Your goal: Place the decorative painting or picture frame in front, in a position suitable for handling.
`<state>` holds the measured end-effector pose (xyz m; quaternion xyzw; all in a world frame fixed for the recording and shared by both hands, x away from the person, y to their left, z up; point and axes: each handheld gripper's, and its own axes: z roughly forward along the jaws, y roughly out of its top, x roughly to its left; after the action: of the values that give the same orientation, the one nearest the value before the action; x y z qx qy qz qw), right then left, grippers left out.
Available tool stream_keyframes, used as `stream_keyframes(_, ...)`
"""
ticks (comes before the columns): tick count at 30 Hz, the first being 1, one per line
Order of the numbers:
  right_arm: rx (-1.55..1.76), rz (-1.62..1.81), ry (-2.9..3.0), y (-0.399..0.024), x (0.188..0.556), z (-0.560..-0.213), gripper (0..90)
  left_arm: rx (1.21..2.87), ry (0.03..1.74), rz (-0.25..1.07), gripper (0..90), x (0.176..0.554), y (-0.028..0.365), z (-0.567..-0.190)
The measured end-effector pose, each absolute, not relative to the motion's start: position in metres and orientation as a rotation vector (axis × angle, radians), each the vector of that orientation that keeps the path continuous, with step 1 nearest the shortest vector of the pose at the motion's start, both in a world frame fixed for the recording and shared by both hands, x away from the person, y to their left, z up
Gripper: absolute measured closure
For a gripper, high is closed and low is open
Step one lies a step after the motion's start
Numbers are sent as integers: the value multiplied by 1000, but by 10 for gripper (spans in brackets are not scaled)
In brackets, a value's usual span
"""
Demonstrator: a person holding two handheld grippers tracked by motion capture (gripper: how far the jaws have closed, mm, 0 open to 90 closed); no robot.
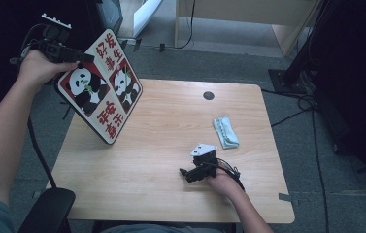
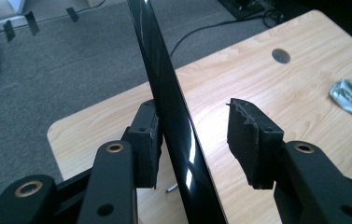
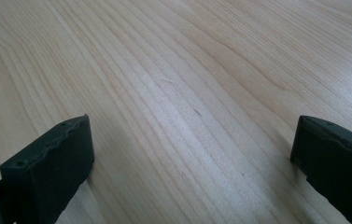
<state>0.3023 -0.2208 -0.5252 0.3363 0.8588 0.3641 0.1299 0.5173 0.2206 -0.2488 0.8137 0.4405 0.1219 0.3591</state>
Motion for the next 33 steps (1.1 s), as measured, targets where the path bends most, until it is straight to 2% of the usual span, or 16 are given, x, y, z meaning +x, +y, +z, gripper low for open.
stream_keyframes(7, 978, 1056, 2498, -223, 298, -525, 0, 2142, 1139, 318, 551, 526, 214, -250)
stream_keyframes(17, 978, 1059, 2496, -226, 293, -525, 0, 2167, 1174, 240, 596, 536, 212, -253)
stream_keyframes(25, 980, 1058, 2495, -227, 291, -525, 0, 2166, 1207, 175, 597, 542, 211, -255)
stream_keyframes(33, 980, 1058, 2495, -227, 291, -525, 0, 2188, 1277, 149, 683, 544, 212, -255)
